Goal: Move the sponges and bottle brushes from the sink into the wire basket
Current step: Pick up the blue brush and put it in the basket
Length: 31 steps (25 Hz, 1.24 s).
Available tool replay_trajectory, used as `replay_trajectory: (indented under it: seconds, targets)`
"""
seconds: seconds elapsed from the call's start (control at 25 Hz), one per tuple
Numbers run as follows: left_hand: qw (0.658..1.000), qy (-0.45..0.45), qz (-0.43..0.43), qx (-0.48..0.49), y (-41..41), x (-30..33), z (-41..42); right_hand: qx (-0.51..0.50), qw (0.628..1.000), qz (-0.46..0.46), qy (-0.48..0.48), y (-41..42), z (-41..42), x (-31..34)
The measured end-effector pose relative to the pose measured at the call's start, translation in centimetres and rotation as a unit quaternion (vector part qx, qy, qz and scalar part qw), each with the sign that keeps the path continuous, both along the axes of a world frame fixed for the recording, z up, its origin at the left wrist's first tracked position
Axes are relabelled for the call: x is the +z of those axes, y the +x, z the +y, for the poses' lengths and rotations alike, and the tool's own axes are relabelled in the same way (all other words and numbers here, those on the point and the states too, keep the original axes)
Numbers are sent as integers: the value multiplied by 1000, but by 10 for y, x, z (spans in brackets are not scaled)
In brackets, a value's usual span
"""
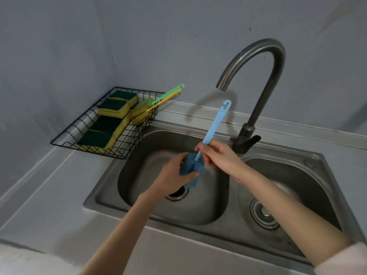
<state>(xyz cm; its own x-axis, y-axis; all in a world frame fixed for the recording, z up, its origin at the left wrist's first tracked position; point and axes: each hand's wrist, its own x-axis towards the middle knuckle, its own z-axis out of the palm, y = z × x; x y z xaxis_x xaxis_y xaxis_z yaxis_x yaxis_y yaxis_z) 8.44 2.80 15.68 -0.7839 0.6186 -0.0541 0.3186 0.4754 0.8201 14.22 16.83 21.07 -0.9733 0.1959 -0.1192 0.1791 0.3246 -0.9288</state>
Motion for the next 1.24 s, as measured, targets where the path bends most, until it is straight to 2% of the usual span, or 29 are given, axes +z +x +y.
replay_trajectory:
  seconds: [0.36, 0.52, 0.72, 0.92, 1.24]
  targets:
    - [993, -28, 110, 27, -60, 32, -91, -73, 989, 100, -81, -57, -55, 28]
    - [986, -47, 151, 54, -97, 50, -112, -105, 969, 172, -146, -87, -58, 52]
    - [978, -73, 177, 82, -154, 56, -113, -115, 962, 201, -147, -128, -56, 61]
    - [988, -56, 120, 82, -198, 49, -90, -140, 965, 186, -122, -171, -48, 51]
    - [991, -95, 62, 75, -247, -1, -59, -176, 972, 104, -114, -219, -27, 6]
